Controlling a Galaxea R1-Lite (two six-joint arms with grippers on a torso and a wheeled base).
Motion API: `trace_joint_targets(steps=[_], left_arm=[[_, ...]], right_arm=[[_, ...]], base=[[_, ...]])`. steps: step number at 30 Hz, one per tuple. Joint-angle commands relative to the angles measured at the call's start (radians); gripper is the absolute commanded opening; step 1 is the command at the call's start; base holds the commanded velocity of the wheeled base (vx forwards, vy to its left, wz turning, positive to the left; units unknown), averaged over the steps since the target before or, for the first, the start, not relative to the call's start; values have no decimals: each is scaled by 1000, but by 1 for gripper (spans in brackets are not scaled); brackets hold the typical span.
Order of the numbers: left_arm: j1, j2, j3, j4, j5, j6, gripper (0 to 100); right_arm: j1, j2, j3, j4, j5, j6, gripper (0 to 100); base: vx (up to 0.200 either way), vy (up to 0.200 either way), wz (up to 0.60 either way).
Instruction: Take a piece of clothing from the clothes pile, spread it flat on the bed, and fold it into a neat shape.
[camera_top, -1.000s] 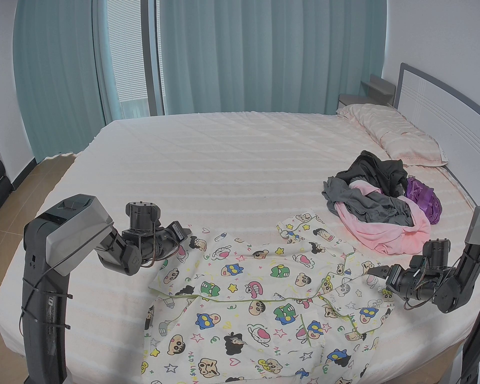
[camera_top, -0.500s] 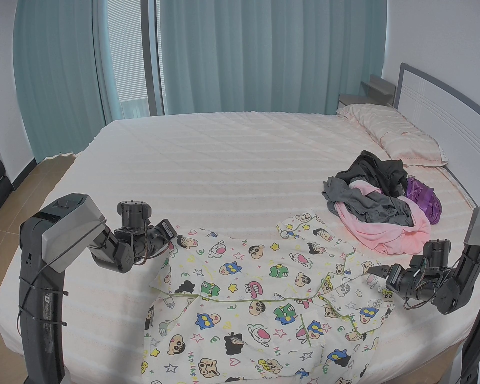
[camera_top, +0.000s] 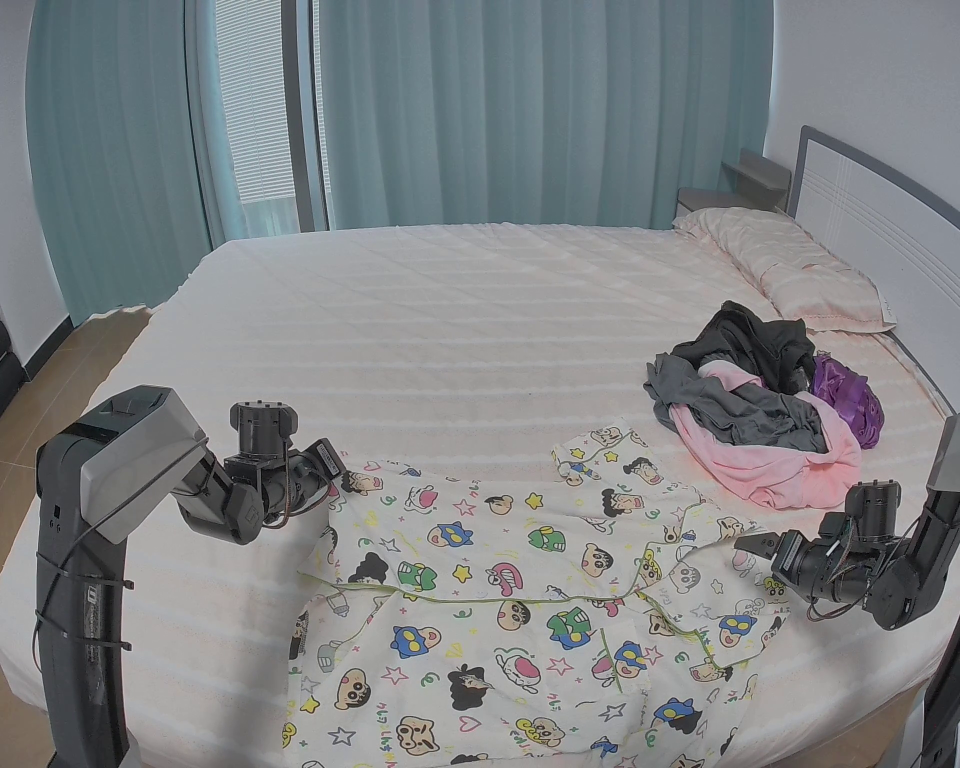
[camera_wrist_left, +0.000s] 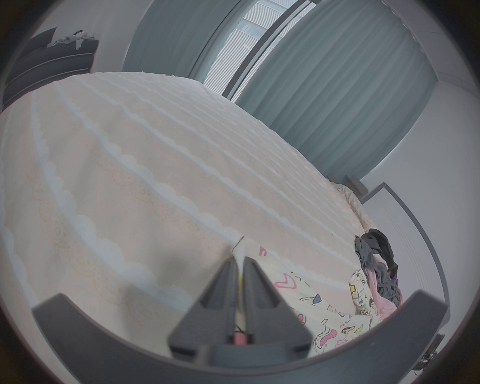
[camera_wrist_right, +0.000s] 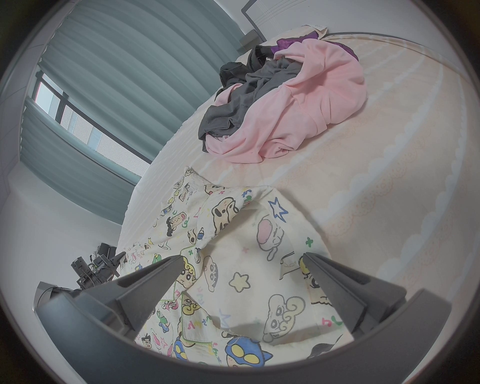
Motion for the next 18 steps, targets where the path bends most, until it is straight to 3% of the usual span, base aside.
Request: trace_joint_targets(steps=[1, 11, 16, 18], left_arm=[[-1, -2, -4, 0, 1, -1, 100], [18, -78, 68, 0, -1, -2, 100], [18, -163, 209, -3, -10, -10, 100], [18, -215, 339, -10, -11, -33, 100]], right_arm=[[0, 0, 0, 0, 0, 0, 100], [0, -5, 8, -1, 0, 0, 100], [-2, -2, 12, -20, 2, 0, 100], [-3, 1, 19, -31, 2, 2, 100]], base=[[0, 0, 0], [0, 0, 0], [0, 0, 0], [0, 0, 0]])
